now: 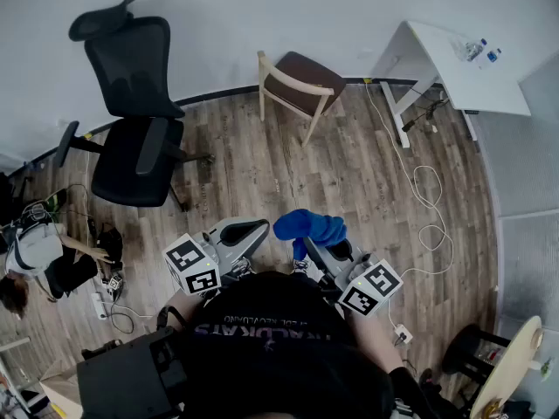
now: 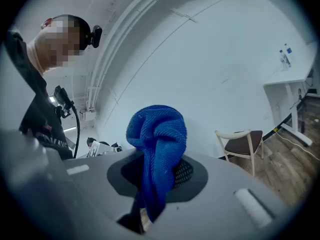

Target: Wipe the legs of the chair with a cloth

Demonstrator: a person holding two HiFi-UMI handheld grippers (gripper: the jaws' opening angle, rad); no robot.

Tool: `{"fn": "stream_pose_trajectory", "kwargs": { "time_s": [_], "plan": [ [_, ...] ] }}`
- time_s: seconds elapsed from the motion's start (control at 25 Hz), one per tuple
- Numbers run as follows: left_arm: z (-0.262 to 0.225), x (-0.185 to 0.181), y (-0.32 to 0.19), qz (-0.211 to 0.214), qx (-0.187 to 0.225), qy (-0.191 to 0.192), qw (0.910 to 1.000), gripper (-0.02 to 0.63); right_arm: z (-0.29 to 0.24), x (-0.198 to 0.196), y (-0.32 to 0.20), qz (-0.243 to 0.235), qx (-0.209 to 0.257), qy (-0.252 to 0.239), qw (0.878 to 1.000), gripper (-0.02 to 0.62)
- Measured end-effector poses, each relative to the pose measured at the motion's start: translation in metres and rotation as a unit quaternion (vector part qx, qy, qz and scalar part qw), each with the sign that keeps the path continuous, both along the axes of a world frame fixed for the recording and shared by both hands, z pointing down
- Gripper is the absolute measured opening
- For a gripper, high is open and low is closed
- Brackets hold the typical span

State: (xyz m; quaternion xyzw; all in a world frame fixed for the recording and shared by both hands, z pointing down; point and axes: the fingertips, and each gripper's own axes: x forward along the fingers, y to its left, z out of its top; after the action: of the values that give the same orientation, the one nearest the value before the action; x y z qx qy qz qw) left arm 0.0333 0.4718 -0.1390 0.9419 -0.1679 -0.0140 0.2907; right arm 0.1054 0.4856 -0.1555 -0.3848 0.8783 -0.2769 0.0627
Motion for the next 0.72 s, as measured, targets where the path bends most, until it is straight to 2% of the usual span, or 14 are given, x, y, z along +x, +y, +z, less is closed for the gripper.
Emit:
{"fn": "stream_pose_trajectory", "kwargs": {
  "time_s": [0.72],
  "plan": [
    [0.0010,0.0044,-0.0047,0.002,-0.001,-0.004,1.0000,0.002,-0.0017,0.0040,-0.0040,-0.003,0.001,-0.015,1.000,0.078]
  ]
}}
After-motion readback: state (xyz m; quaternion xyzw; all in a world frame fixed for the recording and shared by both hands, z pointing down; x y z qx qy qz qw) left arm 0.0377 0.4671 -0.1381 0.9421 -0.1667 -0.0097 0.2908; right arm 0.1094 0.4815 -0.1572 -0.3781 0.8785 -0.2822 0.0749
